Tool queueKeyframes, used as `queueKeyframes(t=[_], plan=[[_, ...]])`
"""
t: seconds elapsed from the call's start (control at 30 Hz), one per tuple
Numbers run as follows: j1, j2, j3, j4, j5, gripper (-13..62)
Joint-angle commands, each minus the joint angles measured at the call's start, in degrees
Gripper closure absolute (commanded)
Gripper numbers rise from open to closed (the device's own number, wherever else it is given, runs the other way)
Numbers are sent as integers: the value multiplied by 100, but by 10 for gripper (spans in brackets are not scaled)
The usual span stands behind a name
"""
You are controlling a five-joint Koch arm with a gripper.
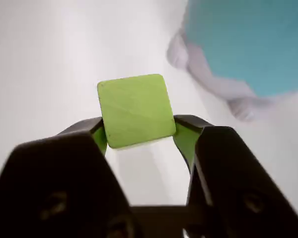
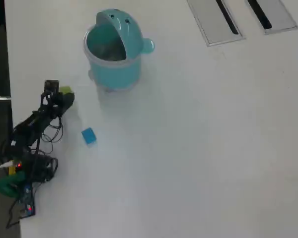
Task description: Grasp RGB lego blocks and put them in the bin one by one.
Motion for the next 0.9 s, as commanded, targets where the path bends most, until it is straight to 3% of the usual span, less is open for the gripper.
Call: queueKeyframes(t=[0.0,0.47,0.6,0.77,0.87], plan=[[-88,281,-598,-149,97,469],[-79,396,-3498,-62,519,488],[-62,-70,-4113,-70,519,488],[114,-1802,-5889,-466,519,488],[448,-2224,-6091,-659,527,487]])
